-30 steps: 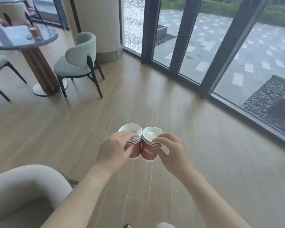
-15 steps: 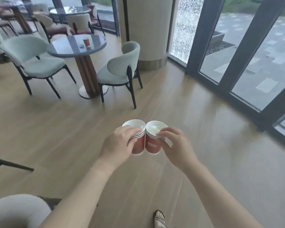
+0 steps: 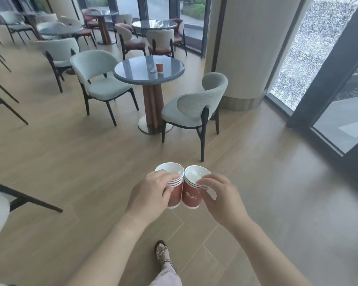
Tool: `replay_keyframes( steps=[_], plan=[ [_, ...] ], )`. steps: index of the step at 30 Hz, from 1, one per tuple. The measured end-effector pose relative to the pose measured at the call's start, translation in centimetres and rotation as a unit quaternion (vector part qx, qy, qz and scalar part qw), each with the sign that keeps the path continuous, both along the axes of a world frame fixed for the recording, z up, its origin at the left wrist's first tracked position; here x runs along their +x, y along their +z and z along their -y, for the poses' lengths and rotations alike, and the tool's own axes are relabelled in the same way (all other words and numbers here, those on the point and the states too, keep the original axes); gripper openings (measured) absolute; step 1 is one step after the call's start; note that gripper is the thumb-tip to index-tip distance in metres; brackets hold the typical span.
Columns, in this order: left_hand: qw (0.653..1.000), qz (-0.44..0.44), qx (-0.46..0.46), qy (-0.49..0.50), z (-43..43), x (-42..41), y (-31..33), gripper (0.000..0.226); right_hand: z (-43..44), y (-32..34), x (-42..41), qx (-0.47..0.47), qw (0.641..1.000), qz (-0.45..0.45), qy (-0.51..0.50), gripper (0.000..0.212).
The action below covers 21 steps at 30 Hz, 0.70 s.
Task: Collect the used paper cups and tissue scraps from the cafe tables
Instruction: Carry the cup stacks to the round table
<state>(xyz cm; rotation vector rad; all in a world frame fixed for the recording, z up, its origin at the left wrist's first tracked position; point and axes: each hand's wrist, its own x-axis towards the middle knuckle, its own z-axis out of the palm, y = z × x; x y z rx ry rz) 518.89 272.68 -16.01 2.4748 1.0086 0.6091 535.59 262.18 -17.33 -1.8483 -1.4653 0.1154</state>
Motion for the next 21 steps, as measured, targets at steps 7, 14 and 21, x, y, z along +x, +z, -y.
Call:
replay_keyframes(
  steps=[7,14,21],
  plan=[
    [1.000,0.012,-0.011,0.025,-15.1,5.0,-0.5,0.038,-15.7,-0.5,5.3,-0.008,1.000,0.007,0.011,0.022],
    [0.999,0.016,-0.020,0.025,-28.8,9.7,-0.4,0.035,-29.1,-0.6,10.1,-0.019,1.000,0.006,-0.002,0.021],
    [0.999,0.011,-0.047,0.019,-39.4,13.8,-1.8,0.035,-40.1,-2.0,14.4,-0.032,0.999,-0.029,-0.008,0.021]
  ],
)
